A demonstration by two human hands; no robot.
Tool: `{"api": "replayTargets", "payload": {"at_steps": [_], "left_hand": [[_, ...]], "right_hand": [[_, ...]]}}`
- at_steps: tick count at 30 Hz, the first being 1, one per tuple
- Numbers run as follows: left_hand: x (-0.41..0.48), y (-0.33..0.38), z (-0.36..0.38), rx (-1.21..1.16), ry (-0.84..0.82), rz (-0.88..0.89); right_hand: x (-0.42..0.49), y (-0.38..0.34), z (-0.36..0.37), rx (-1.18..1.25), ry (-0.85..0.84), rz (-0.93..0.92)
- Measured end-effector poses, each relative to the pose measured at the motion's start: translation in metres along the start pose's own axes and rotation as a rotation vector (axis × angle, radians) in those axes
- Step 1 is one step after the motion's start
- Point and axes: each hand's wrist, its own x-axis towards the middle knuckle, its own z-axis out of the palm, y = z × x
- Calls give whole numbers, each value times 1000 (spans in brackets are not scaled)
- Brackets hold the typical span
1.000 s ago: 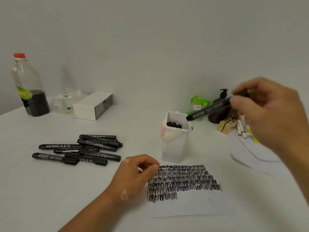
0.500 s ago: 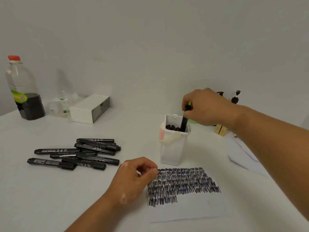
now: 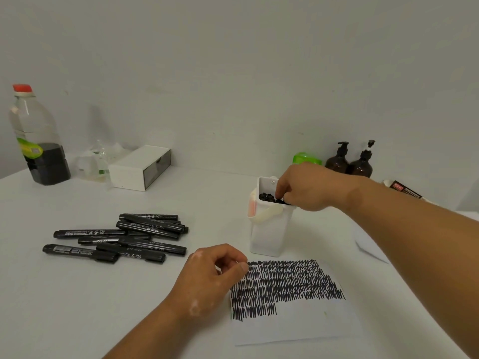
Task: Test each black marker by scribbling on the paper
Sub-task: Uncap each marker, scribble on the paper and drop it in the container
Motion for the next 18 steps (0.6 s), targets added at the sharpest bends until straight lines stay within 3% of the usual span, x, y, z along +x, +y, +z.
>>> {"api": "replayTargets", "payload": {"at_steps": [6,10,15,18], "left_hand": [[1,-1,0,6,-5,2],[1,-3,-1,2,-7,3],[3,-6,-3,-3,1,-18],[3,-6,-4,13,17,-17]], "right_hand": [[2,5,3,49,8,-4],[-11,10,-8,115,166,-25],[-59,17,-2,412,413,-52],[-95,13,35,582,430,-66]]}}
